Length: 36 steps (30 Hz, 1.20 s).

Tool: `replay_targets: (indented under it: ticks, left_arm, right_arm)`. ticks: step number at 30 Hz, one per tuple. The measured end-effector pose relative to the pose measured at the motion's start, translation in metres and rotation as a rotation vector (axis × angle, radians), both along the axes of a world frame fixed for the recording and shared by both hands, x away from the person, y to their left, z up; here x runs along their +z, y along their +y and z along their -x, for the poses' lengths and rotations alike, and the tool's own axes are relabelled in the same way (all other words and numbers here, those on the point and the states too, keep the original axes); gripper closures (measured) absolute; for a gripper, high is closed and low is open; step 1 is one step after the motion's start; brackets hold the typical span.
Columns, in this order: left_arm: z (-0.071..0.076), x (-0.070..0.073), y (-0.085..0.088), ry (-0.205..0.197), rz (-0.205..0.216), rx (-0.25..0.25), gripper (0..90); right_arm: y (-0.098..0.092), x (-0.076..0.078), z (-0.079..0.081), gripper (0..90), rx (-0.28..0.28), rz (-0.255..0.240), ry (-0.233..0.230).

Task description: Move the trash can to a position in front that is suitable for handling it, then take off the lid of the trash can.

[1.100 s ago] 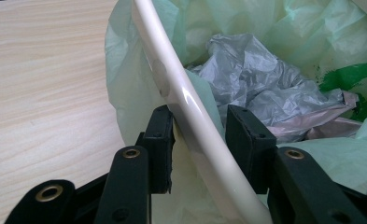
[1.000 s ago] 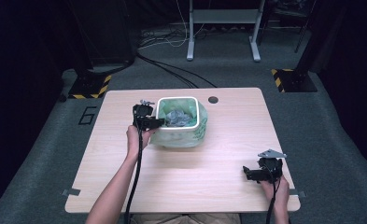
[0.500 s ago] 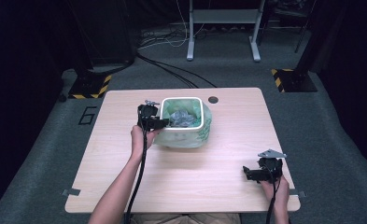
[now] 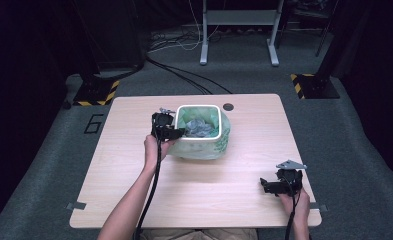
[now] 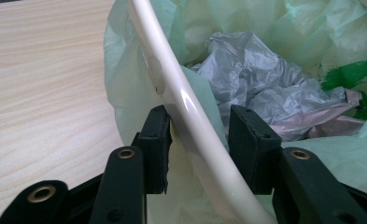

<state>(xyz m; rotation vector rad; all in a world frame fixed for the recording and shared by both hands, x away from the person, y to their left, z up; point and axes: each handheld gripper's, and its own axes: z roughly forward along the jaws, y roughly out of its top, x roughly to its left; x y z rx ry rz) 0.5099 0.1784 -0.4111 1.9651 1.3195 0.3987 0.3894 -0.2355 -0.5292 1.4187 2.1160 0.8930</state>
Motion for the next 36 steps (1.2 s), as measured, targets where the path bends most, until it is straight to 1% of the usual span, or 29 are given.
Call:
replay_targets:
  ticks: [1,2,3,4,5,9,10,13,14,18,21,22,24,26,29,31,32,33,34,35,36]
  left_arm:
    - [0.0,0.0,0.001,0.008,-0.001,-0.001,56.9]
    - [0.0,0.0,0.001,0.008,-0.001,-0.001,52.6]
    - [-0.001,-0.001,0.001,0.011,-0.007,0.0,52.6]
    - [-0.001,-0.001,0.002,0.014,-0.009,0.001,41.1]
    - [-0.001,0.0,0.003,0.017,-0.004,-0.001,41.1]
    - [-0.002,0.002,0.014,0.011,0.044,-0.015,23.7]
    - [-0.002,0.002,0.017,0.01,0.055,-0.016,23.7]
    - [0.0,0.004,0.025,0.001,0.085,-0.013,16.7]
    - [0.0,0.004,0.027,-0.003,0.087,-0.012,15.1]
    - [0.003,0.006,0.035,-0.015,0.114,-0.019,12.3]
    - [0.006,0.009,0.042,-0.028,0.128,-0.02,10.3]
    - [0.006,0.009,0.044,-0.032,0.125,-0.021,9.2]
    - [0.007,0.01,0.047,-0.036,0.12,-0.026,8.0]
    - [0.008,0.01,0.049,-0.038,0.133,-0.034,6.5]
    - [0.008,0.011,0.051,-0.039,0.134,-0.04,5.0]
    - [0.009,0.011,0.052,-0.036,0.132,-0.047,4.2]
    - [0.009,0.011,0.052,-0.034,0.134,-0.049,3.5]
    - [0.009,0.011,0.053,-0.032,0.132,-0.052,3.5]
    - [0.009,0.011,0.053,-0.033,0.135,-0.055,3.3]
    - [0.009,0.011,0.054,-0.033,0.138,-0.056,2.8]
    - [0.009,0.011,0.054,-0.033,0.142,-0.059,2.8]
  right_arm:
    - [0.0,0.0,0.0,0.6,0.001,0.002,-0.002]
    - [0.0,0.0,0.0,0.6,0.001,0.002,-0.002]
    - [0.0,0.0,0.0,0.6,0.001,0.003,-0.002]
    - [0.0,0.0,0.0,0.6,0.001,0.003,-0.002]
    - [0.0,0.0,0.0,0.6,0.001,0.003,-0.002]
    - [0.001,0.0,0.001,0.5,0.007,0.002,-0.001]
    - [0.001,0.0,0.001,0.5,0.007,0.002,-0.001]
    - [0.001,0.0,0.002,0.0,-0.005,0.002,0.005]
    - [0.001,0.001,0.002,0.0,-0.011,0.005,0.009]
    - [0.001,0.002,0.002,0.0,-0.011,0.009,0.026]
    - [0.002,0.005,0.0,0.0,-0.004,0.024,0.048]
    - [0.004,0.008,0.0,0.0,0.01,0.041,0.049]
    - [0.006,0.013,-0.001,0.0,0.023,0.034,0.042]
    - [0.008,0.017,-0.002,0.0,0.039,0.019,0.031]
    - [0.012,0.028,-0.004,0.0,0.053,0.003,0.017]
    - [0.015,0.035,-0.006,0.0,0.074,-0.016,0.007]
    - [0.019,0.043,-0.008,0.0,0.088,-0.024,0.004]
    - [0.019,0.043,-0.008,0.0,0.088,-0.024,0.004]
    - [0.022,0.046,-0.01,0.0,0.09,-0.025,0.0]
    - [0.026,0.052,-0.012,0.0,0.109,-0.041,0.005]
    - [0.026,0.052,-0.012,0.0,0.109,-0.041,0.005]
